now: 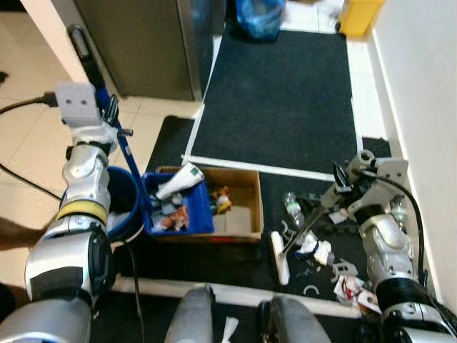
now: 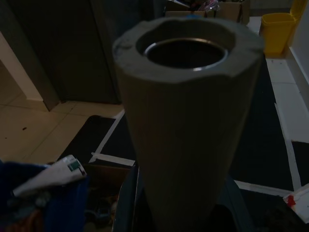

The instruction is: Sweep floor

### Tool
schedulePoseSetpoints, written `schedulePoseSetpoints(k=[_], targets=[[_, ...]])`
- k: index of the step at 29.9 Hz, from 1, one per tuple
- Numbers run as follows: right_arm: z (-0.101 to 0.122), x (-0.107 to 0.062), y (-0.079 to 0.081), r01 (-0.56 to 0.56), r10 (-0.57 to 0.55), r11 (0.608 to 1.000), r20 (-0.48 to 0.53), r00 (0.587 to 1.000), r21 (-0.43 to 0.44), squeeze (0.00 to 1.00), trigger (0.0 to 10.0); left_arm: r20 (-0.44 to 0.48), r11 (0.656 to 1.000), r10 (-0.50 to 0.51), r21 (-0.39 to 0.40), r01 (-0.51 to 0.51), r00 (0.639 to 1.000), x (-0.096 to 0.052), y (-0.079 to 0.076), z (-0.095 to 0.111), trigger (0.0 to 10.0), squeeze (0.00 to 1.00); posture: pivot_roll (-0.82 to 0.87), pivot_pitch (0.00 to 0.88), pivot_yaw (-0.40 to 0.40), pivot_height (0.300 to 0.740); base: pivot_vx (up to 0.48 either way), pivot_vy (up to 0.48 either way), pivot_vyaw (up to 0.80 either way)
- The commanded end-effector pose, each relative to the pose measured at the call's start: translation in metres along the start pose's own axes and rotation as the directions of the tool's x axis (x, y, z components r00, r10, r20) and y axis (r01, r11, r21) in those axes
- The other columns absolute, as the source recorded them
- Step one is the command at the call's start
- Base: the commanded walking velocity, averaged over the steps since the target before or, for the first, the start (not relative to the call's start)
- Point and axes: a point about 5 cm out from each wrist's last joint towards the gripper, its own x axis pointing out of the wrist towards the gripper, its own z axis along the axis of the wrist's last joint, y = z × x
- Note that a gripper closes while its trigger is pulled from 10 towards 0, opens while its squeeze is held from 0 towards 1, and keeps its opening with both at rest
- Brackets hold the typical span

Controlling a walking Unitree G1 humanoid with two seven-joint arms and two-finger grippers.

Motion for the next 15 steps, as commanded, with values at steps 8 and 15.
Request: schedulePoseSetpoints(k=[8, 15], targets=[[-0.005, -0.008, 0.001, 0.016, -0.015, 1.0, -0.017, 1.0, 0.025, 0.0, 10.0, 0.097, 0.995, 0.008, 0.099, -0.018, 0.995, 0.013, 0.001, 0.026, 10.0, 0.0, 0.06, 0.169, 0.007, 0.74, 0.0, 0.0, 0.0], [-0.004, -0.009, 0.002, 0.017, -0.017, 0.999, -0.015, 1.0, 0.029, 0.0, 10.0, 0.13, 0.966, -0.126, 0.24, 0.092, 0.983, 0.018, -0.022, 0.034, 10.0, 0.0, 0.06, 0.172, 0.012, 0.74, 0.0, 0.0, 0.0]])
